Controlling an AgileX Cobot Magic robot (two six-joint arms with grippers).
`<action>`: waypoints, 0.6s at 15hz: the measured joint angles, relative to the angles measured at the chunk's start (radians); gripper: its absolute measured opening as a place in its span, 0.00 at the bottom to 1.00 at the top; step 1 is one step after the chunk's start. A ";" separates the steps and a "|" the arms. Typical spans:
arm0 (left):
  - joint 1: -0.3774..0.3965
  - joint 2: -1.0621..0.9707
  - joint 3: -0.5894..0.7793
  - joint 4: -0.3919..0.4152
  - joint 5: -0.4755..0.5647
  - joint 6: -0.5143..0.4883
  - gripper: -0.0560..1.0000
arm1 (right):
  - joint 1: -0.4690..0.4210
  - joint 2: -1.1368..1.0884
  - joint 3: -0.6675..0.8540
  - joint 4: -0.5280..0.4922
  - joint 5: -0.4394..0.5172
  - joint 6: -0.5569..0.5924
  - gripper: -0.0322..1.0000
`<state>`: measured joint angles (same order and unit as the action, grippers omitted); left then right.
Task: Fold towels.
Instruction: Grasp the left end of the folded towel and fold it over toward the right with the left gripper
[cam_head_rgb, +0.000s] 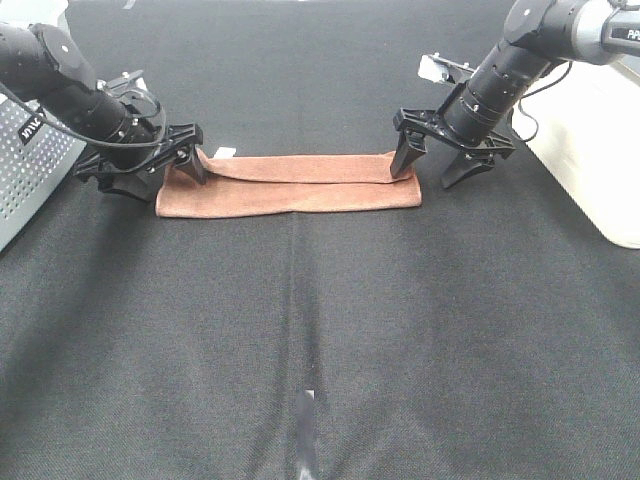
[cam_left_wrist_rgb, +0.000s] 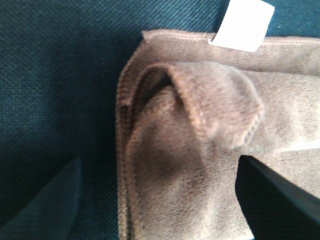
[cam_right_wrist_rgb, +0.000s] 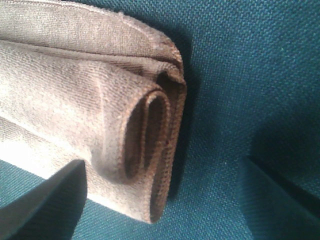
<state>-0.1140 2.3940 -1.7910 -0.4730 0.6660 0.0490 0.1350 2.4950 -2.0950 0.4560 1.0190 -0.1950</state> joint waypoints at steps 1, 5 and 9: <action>0.000 0.000 0.000 -0.002 -0.002 0.000 0.80 | 0.000 0.000 -0.003 -0.002 0.000 0.000 0.78; -0.004 0.011 0.000 -0.048 -0.062 0.000 0.75 | 0.000 0.000 -0.034 -0.005 -0.002 0.000 0.78; -0.013 0.014 0.000 -0.071 -0.039 0.031 0.69 | 0.000 0.000 -0.035 -0.006 -0.002 0.000 0.78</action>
<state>-0.1270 2.4080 -1.7910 -0.5440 0.6270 0.0800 0.1350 2.4950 -2.1300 0.4500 1.0170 -0.1950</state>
